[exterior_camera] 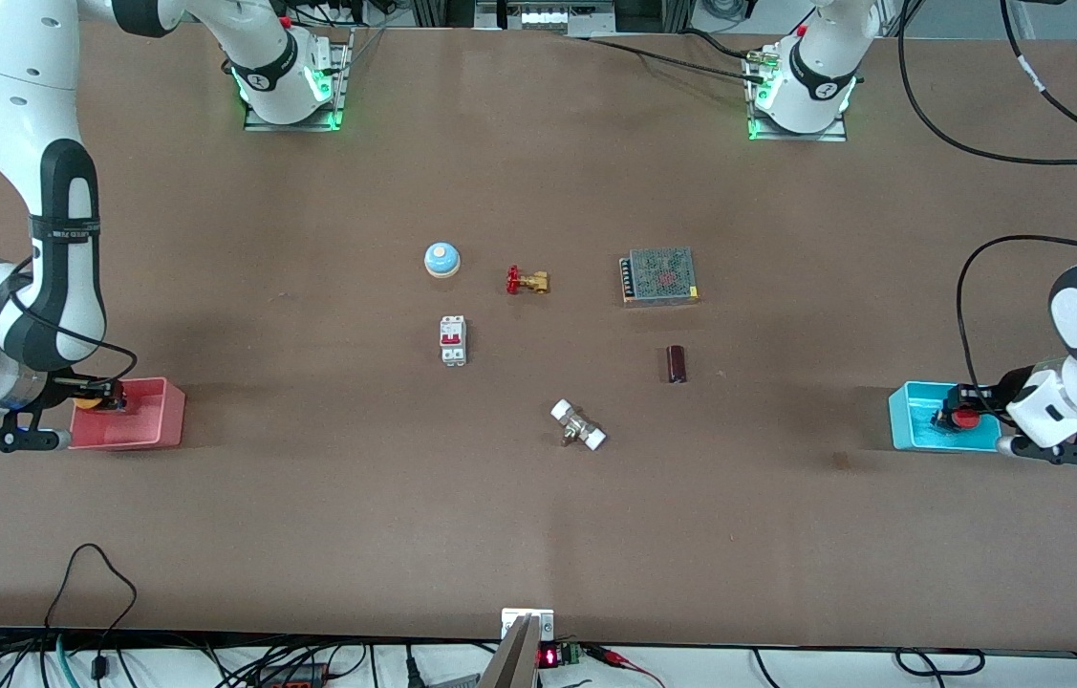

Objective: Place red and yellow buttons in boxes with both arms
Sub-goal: 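Lower the yellow button into the pink box while the left gripper lowers red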

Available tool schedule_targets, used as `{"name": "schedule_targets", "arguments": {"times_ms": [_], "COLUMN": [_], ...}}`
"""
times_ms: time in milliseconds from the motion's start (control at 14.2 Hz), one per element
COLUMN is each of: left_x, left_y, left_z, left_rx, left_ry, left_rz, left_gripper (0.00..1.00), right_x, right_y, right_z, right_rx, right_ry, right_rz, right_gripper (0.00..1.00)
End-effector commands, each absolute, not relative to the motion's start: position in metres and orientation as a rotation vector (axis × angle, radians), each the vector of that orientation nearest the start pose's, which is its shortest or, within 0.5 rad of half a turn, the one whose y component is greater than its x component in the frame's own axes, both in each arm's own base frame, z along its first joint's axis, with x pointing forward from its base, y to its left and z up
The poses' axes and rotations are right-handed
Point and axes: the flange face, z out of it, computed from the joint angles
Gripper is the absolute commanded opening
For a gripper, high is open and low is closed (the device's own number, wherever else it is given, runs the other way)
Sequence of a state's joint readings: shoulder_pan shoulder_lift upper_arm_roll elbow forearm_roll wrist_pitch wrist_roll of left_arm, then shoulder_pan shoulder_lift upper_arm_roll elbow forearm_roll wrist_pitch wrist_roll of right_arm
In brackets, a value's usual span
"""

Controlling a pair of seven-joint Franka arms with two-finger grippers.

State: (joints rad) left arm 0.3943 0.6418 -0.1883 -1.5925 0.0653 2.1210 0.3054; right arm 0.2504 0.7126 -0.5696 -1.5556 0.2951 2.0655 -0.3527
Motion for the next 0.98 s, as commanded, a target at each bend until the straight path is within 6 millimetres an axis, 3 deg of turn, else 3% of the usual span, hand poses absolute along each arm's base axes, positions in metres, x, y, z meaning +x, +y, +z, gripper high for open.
{"name": "schedule_targets", "arguments": {"times_ms": [0,70,281,422,562,773,914], "left_x": [0.669,0.668,0.668,0.671,0.676,0.684,0.686], "left_y": [0.16,0.161,0.161,0.161,0.159,0.149,0.136], "left_z": [0.24,0.238,0.238,0.244,0.256,0.293,0.317], "left_rx": [-3.212,-3.213,-3.213,-3.21,-3.204,-3.19,-3.181], "left_ry": [0.218,0.216,0.215,0.207,0.209,0.214,0.175], "left_rz": [0.134,0.139,0.138,0.123,0.091,0.014,-0.03], "left_gripper": [0.26,0.28,0.6,0.74,0.91,1.0,1.0], "right_x": [0.682,0.683,0.682,0.681,0.682,0.682,0.682], "right_y": [-0.143,-0.143,-0.143,-0.143,-0.144,-0.145,-0.146], "right_z": [0.266,0.26,0.247,0.233,0.231,0.225,0.223], "right_rx": [-3.187,-3.184,-3.177,-3.179,-3.186,-3.18,-3.18], "right_ry": [0.03,0.037,0.049,0.027,0.024,0.038,0.045], "right_rz": [0.145,0.152,0.164,0.194,0.18,0.165,0.162], "right_gripper": [0.27,0.27,0.27,0.27,0.27,0.28,0.37]}}
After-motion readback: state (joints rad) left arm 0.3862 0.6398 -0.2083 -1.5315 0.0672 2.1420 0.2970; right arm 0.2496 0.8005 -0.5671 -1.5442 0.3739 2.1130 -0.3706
